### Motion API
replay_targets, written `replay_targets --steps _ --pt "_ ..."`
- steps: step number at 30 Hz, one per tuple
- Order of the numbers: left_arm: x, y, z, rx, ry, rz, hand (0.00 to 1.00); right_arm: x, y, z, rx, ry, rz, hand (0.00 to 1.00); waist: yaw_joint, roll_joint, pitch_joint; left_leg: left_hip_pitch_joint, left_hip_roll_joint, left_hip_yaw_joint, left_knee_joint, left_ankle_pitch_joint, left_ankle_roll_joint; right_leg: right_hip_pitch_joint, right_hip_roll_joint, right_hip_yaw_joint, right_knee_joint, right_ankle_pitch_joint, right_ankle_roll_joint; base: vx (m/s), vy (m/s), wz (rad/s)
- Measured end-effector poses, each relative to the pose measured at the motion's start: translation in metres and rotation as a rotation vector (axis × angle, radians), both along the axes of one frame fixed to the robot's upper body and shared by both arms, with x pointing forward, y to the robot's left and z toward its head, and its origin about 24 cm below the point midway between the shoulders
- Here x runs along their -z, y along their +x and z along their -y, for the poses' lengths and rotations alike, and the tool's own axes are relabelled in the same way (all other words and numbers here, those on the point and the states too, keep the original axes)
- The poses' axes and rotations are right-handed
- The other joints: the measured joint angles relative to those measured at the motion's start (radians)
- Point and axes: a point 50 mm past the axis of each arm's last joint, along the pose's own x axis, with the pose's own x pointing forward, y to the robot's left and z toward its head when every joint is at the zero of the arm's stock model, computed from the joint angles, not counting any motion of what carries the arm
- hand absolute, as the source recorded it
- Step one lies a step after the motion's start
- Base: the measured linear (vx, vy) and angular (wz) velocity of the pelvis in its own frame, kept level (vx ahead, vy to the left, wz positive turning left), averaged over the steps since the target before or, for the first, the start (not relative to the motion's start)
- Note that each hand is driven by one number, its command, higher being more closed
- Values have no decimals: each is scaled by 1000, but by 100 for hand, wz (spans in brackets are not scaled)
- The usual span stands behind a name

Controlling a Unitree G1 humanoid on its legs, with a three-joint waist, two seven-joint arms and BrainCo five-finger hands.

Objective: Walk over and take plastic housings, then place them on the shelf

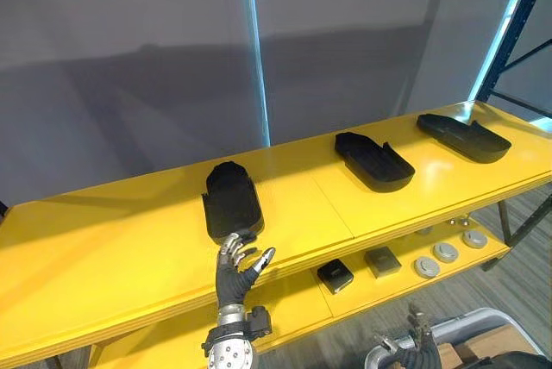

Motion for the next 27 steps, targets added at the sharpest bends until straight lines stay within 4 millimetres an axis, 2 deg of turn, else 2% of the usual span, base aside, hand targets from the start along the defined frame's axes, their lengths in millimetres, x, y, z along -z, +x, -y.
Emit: replay_targets --steps 2,5,10,18,27 --pt "2 5 -2 -6 11 -15 100 0 3 -4 -30 9 4 0 13 -1 2 -5 3 23 -2 0 0 -15 4 22 -5 11 -4 53 37 -28" --pt "-3 17 -5 -23 26 1 100 0 6 -11 -67 24 4 0 14 -12 9 -27 9 35 1 -2 -3 -34 10 30 -24 26 -3 34 30 -18" --pt "-26 52 -9 -75 44 87 100 4 15 -17 -100 37 4 0 17 -58 67 -83 13 46 14 -1 -4 -86 16 49 -41 51 0 0 18 -9" --pt "-48 78 -15 -146 49 146 100 8 21 -19 -109 42 -11 0 5 -64 126 -114 10 43 15 0 -3 -115 13 53 -42 54 -2 5 13 0" --pt "-60 88 -20 -179 26 178 100 14 20 -20 -111 46 -35 0 5 -64 146 -127 8 38 14 4 1 -127 14 53 -42 57 -5 -5 4 0"
